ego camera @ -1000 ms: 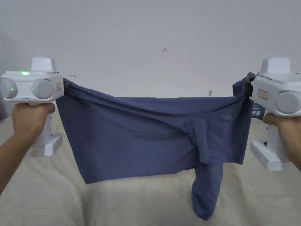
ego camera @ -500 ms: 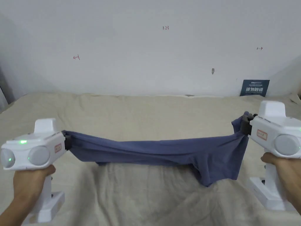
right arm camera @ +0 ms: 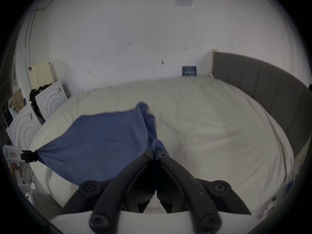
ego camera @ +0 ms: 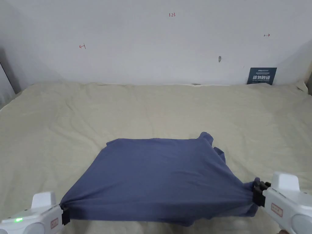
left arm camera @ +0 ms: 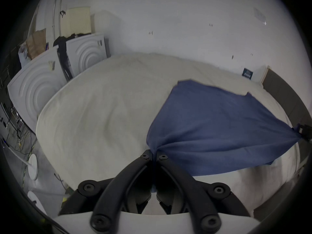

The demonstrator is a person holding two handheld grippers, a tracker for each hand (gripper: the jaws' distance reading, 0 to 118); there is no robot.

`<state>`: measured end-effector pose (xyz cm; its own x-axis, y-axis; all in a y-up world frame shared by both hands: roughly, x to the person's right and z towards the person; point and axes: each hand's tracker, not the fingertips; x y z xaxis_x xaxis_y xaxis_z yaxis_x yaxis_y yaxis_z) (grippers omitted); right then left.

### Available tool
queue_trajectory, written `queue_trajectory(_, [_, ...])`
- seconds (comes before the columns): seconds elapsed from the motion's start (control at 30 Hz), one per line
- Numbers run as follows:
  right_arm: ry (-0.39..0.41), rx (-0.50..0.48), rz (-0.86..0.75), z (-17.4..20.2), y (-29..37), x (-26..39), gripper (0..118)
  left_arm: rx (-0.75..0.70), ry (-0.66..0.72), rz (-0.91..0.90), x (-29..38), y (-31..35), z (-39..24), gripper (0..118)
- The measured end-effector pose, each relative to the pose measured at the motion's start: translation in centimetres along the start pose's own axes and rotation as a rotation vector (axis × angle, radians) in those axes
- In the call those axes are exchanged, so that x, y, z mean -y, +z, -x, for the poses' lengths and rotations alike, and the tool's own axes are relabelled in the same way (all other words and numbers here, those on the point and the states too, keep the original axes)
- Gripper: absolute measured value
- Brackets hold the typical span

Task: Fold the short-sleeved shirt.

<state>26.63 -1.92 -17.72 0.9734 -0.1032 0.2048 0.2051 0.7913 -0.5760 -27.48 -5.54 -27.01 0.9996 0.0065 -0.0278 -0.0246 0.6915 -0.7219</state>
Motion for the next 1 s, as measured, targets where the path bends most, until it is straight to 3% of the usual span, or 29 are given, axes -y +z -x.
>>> queue_trajectory(0.27, [-0.139,0.045,0.142,-0.8,2.0,7.4,3,-0.020,-0.002,0.112,6.2,0.7,1.6,4])
queue_trajectory(0.4, [-0.115,0.094,0.248,-1.0,0.7,9.6,3,-0.034,0.001,0.188,8.1,0.1,1.7,4])
queue_trajectory(0.5, [-0.146,0.107,0.343,-0.5,-0.5,10.6,3,-0.041,0.013,0.234,8.6,-1.0,1.6,4])
queue_trajectory(0.67, [-0.162,0.119,0.350,-0.5,-1.0,10.8,4,-0.056,0.028,0.257,8.6,-1.9,1.1,4])
queue_trajectory(0.73, [-0.166,0.126,0.355,-0.4,-0.5,10.2,11,-0.062,0.034,0.262,8.3,-1.9,1.0,8])
queue_trajectory(0.77, [-0.167,0.127,0.353,-0.2,-0.3,9.8,20,-0.074,0.041,0.255,8.2,-1.8,1.0,20])
queue_trajectory(0.8, [-0.158,0.131,0.341,-0.1,0.2,9.1,41,-0.098,0.046,0.243,7.8,-1.4,0.9,39])
queue_trajectory(0.87, [-0.135,0.130,0.275,0.8,1.8,7.0,78,-0.090,0.068,0.211,6.4,-0.5,0.9,99])
queue_trajectory(0.9, [-0.128,0.115,0.234,1.1,2.5,5.6,98,-0.045,0.086,0.161,5.3,0.3,0.9,115])
queue_trajectory(0.93, [-0.119,0.107,0.177,1.4,3.3,4.2,104,-0.015,0.101,0.094,4.1,1.4,0.7,118])
queue_trajectory(1.0, [-0.091,0.096,0.073,0.6,3.9,1.6,105,0.021,0.104,-0.019,1.7,3.3,-0.1,116])
